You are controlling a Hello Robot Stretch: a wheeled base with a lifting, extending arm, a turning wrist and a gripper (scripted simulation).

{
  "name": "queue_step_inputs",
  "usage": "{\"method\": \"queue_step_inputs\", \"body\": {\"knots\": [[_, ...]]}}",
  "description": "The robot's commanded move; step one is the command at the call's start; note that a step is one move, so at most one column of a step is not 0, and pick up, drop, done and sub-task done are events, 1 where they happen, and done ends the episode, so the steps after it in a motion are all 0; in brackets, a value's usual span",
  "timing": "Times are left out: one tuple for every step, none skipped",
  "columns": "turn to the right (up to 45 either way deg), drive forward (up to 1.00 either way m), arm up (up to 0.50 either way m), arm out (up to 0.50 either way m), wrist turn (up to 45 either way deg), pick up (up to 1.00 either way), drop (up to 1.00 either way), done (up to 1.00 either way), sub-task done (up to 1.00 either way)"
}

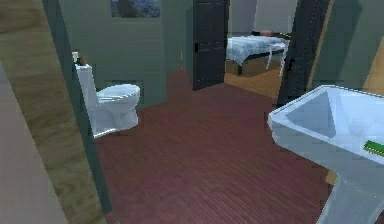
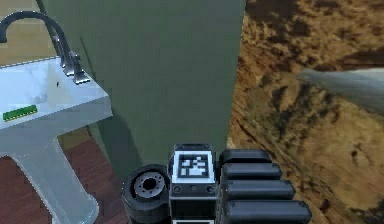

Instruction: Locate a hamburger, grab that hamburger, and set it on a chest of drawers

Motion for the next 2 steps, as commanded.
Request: {"method": "queue_step_inputs", "body": {"knots": [[3.0, 0.0, 0.0, 0.0, 0.0, 0.0, 0.0, 0.0, 0.0], [0.0, 0.25, 0.0, 0.0, 0.0, 0.0, 0.0, 0.0, 0.0]]}}
